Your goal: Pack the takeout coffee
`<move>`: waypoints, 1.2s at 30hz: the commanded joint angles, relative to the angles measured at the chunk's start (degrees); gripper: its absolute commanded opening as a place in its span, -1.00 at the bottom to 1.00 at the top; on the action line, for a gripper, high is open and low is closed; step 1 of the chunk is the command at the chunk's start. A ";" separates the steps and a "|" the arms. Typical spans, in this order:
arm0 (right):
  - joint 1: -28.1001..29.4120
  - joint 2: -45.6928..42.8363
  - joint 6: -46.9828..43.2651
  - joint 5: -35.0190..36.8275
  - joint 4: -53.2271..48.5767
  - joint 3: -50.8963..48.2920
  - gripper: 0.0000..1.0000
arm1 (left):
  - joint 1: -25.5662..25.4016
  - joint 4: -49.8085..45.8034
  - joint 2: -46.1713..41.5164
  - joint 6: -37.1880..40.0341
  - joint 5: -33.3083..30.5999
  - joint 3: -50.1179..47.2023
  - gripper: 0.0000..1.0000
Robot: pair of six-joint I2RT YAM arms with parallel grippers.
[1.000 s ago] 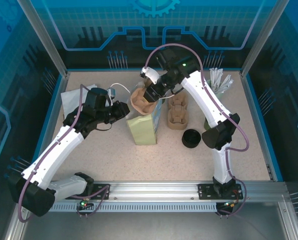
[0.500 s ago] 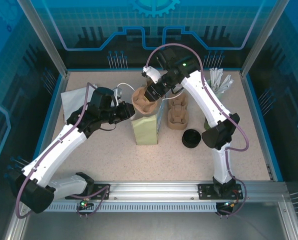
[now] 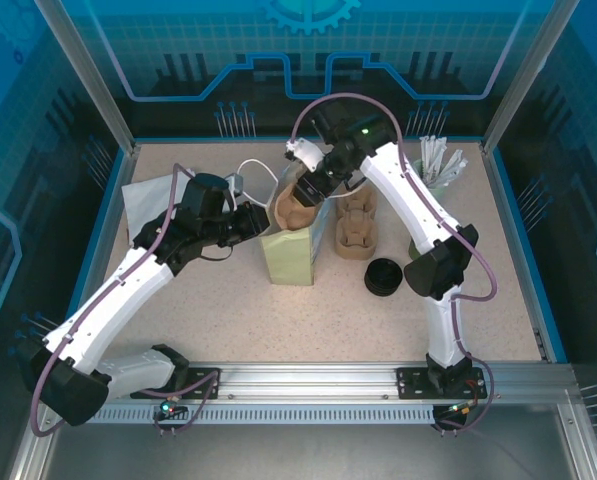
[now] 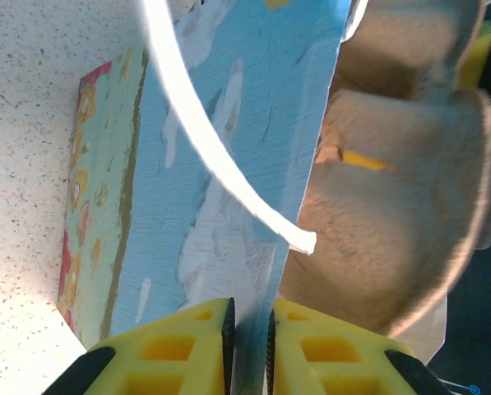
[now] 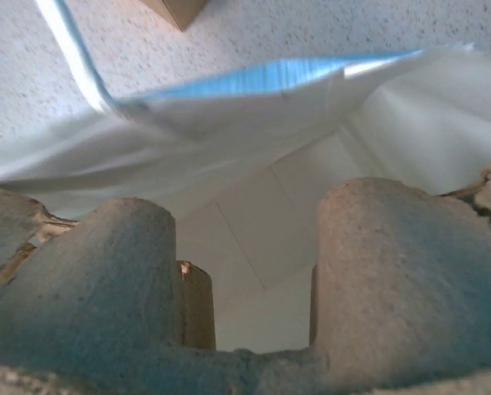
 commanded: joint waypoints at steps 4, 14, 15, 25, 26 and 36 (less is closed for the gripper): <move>1.65 -3.22 -4.47 4.26 -1.86 -3.15 -0.08 | -0.40 -1.73 0.83 1.72 -1.49 2.99 -0.67; 2.33 -3.74 -5.00 4.98 -4.58 -0.80 -0.09 | -1.15 -2.51 2.12 4.16 -2.54 4.54 -0.70; 2.47 -3.36 -5.17 5.28 -5.71 -0.05 -0.10 | -1.48 -2.70 2.27 4.98 -3.16 4.98 -0.71; 3.70 -3.32 -7.35 8.76 -9.83 -0.94 -0.11 | -4.51 -4.10 5.60 12.86 -8.22 11.17 -0.81; 3.84 -3.32 -7.32 9.10 -9.94 -1.04 -0.12 | -4.85 -4.12 5.87 13.44 -8.52 11.65 -0.81; 4.10 -1.79 -6.83 10.60 -11.51 -2.45 -0.13 | -8.05 -3.52 6.22 14.99 -10.20 11.90 -0.82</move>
